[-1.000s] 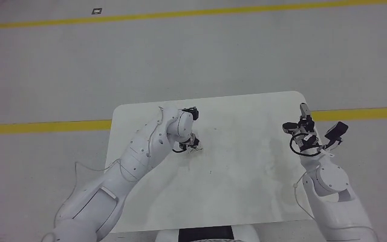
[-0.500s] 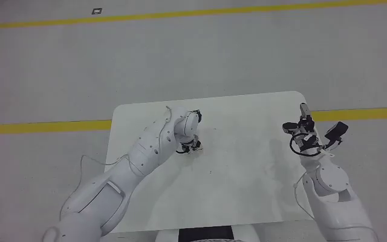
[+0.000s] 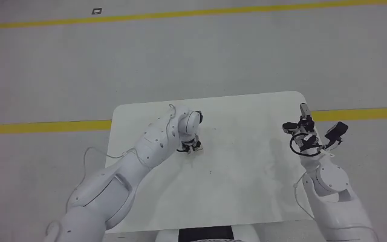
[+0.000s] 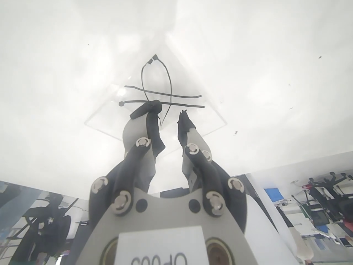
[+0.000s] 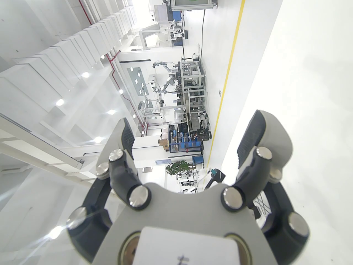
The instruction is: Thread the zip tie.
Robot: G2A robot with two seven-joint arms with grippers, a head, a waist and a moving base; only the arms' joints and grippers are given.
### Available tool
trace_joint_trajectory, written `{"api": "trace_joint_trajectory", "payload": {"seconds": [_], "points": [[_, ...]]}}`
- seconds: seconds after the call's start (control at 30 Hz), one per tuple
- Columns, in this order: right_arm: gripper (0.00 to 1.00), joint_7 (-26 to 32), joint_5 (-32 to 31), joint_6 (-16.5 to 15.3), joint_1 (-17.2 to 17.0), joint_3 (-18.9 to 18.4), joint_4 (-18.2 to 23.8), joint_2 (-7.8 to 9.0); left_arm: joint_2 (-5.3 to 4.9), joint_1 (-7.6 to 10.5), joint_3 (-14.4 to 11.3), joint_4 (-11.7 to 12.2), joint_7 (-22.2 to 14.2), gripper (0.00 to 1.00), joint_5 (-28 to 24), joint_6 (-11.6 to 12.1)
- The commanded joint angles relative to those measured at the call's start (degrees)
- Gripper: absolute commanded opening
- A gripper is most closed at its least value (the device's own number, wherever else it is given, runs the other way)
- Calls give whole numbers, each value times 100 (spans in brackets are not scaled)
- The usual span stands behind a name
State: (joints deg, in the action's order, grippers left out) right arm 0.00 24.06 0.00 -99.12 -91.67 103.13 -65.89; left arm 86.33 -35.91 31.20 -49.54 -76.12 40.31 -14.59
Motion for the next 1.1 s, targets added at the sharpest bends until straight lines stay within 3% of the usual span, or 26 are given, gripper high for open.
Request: {"api": "trace_joint_trajectory", "payload": {"seconds": [0.0, 0.67, 0.8, 0.83, 1.07], "points": [[100, 0, 0, 0, 0, 0, 0, 0, 34, 33, -32, 102, 60, 17, -45, 35], [100, 0, 0, 0, 0, 0, 0, 0, 395, 318, -397, 956, 403, 12, -357, 311], [100, 0, 0, 0, 0, 0, 0, 0, 470, 379, -458, 1119, 441, 7, -413, 346], [100, 0, 0, 0, 0, 0, 0, 0, 485, 393, -471, 1156, 448, 0, -421, 352], [100, 0, 0, 0, 0, 0, 0, 0, 594, 499, -560, 1398, 474, 0, -477, 380]]}}
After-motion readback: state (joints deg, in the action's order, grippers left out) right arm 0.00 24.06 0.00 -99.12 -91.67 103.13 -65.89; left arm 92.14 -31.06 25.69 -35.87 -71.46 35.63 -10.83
